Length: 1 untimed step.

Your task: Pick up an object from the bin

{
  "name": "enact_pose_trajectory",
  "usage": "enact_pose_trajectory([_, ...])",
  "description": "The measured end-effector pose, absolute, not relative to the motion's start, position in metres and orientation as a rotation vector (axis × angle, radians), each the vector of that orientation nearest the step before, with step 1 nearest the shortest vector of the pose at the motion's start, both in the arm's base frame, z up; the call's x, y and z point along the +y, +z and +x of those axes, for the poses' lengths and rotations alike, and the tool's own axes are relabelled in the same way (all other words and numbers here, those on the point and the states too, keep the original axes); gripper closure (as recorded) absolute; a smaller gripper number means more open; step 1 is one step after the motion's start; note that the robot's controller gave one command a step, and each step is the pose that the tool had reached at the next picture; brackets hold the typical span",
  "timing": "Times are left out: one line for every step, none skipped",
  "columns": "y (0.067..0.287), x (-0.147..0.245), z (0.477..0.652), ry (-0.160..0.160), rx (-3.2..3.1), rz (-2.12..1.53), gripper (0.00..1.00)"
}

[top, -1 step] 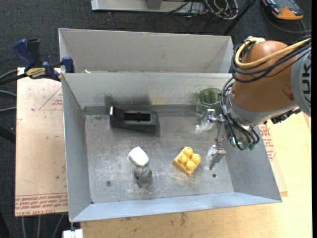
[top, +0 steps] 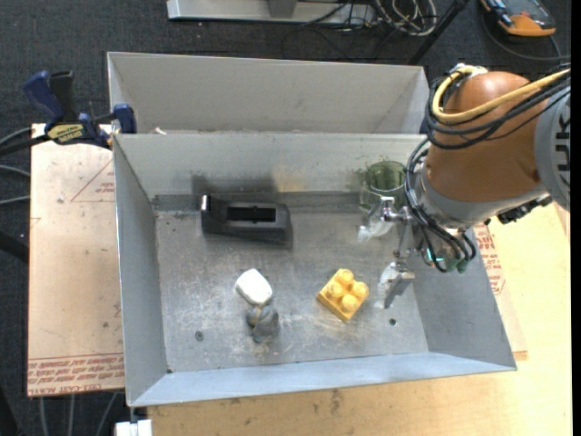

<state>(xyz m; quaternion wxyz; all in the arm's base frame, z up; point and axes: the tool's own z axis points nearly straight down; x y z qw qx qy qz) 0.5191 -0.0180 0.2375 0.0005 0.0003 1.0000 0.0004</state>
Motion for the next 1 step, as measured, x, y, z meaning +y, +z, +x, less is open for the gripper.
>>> enact_pose_trajectory([0.1955,-0.0225,0.5173,0.001,3.133,-0.124,0.00])
